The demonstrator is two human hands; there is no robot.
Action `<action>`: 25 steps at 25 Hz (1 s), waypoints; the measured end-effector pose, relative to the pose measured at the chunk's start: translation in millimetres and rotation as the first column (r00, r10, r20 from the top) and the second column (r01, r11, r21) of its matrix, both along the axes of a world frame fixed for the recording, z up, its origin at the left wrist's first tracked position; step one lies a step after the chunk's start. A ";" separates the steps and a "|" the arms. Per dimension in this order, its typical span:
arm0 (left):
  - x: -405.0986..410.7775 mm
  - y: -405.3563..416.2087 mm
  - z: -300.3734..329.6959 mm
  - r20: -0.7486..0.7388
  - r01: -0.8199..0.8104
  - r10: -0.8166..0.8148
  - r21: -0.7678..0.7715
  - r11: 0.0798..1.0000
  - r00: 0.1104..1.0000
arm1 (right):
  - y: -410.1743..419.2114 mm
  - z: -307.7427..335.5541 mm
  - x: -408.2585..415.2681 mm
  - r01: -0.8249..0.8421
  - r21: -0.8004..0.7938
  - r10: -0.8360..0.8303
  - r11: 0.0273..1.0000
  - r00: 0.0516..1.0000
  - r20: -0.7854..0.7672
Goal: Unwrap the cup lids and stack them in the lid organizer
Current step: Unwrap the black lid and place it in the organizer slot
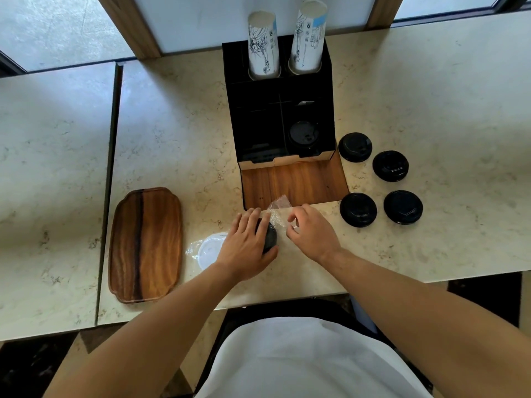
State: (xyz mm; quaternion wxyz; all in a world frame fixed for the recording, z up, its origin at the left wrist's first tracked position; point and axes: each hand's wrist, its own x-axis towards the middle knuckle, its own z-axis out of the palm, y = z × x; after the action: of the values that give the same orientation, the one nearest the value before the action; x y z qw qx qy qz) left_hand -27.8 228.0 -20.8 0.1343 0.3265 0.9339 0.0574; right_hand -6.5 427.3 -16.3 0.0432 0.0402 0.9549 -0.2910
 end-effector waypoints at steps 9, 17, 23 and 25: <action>-6.0 17.7 -10.2 0.004 -0.032 0.032 -0.126 0.992 0.999 | -5.6 -14.9 -0.7 0.044 0.141 -0.052 0.989 0.997 0.055; -8.8 19.7 -15.4 -0.029 -0.028 0.024 -0.115 0.993 0.999 | -11.7 -21.1 -6.8 -0.008 0.186 -0.018 0.983 0.990 0.137; -9.4 20.3 -17.2 -0.039 -0.025 0.021 -0.120 0.992 0.999 | -18.3 -22.5 -9.2 -0.003 0.214 -0.034 0.977 0.985 0.171; -8.9 20.7 -17.4 -0.038 -0.025 0.021 -0.118 0.993 0.999 | -20.5 -21.2 -9.6 -0.003 0.239 -0.040 0.971 0.984 0.176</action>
State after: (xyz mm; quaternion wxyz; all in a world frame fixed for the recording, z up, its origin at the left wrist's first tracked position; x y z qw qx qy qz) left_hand -36.7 248.7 -38.2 0.1359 0.3082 0.9416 -0.0027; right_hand -16.1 406.8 -37.5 0.1213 0.0800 0.9747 -0.1697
